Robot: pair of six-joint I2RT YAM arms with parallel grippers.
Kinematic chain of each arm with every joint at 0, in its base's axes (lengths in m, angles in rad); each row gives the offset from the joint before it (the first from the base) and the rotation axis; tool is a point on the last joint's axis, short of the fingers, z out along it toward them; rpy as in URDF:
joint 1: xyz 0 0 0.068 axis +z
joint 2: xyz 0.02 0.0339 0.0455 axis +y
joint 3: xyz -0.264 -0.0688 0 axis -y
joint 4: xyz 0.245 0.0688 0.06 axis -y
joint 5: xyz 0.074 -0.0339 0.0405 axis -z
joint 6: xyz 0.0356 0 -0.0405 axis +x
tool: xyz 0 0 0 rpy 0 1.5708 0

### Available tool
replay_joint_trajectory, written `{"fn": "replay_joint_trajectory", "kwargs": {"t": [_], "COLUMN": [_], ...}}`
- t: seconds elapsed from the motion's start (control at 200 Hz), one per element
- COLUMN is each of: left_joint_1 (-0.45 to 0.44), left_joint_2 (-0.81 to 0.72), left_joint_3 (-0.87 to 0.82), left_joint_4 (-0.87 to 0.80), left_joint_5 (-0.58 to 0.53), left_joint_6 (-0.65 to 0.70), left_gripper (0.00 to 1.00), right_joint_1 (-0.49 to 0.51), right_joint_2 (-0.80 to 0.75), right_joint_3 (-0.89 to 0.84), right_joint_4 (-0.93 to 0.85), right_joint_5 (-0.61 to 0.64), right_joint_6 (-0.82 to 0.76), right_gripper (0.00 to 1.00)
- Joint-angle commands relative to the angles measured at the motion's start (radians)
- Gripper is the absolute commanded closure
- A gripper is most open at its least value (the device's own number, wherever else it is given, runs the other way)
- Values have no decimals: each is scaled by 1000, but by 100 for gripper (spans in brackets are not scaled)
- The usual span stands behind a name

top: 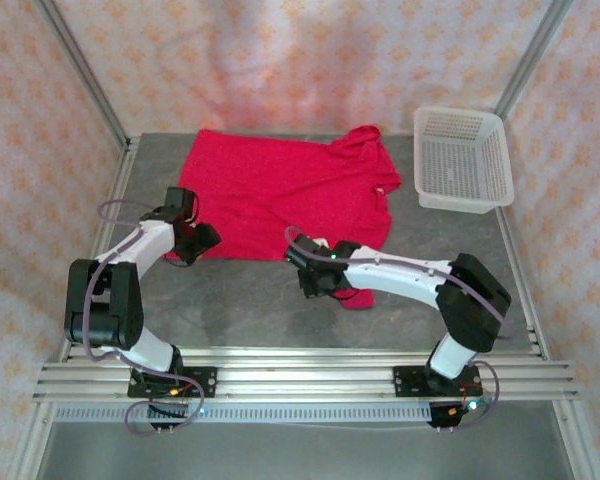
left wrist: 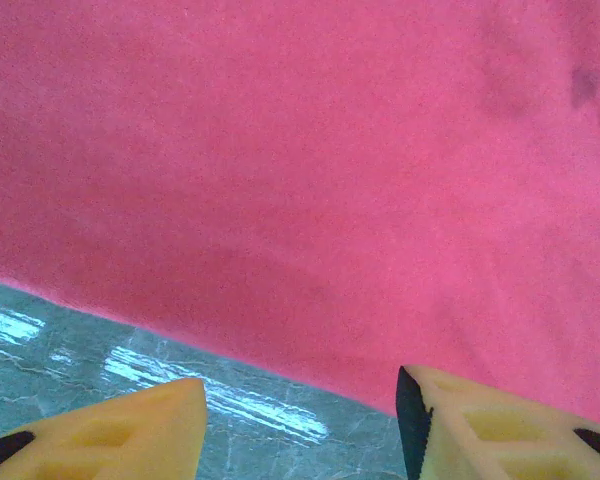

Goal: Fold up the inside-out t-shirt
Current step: Rotate the T-shirt at the center of the table.

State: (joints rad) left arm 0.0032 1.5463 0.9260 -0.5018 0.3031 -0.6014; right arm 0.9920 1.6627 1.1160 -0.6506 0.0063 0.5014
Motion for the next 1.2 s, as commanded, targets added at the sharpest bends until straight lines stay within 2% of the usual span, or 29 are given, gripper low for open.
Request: {"fn": "replay_joint_trajectory", "kwargs": {"t": [0.0,0.23,0.36,0.916,1.196], "left_joint_1": [-6,-6,-6,-6,-6], "left_joint_2": [-37,-54,-54,-67,-69], "left_joint_3": [-17,-32,-29,-14,3], "left_joint_4": [29,20,19,-1,-18], "left_joint_5": [-18,-28,-25,-34,-41], "left_joint_6": [-3,5,2,9,15], "left_gripper": [46,46,46,47,47], "right_joint_1": [32,63,63,56,46], "right_joint_2": [38,75,91,181,202], "right_joint_3": [24,3,2,0,-33], "right_joint_4": [-67,-68,-63,-35,-23], "right_joint_5": [191,234,260,285,279], "right_joint_6": [14,16,-6,-26,-23], "right_gripper": [76,65,64,78,80]}}
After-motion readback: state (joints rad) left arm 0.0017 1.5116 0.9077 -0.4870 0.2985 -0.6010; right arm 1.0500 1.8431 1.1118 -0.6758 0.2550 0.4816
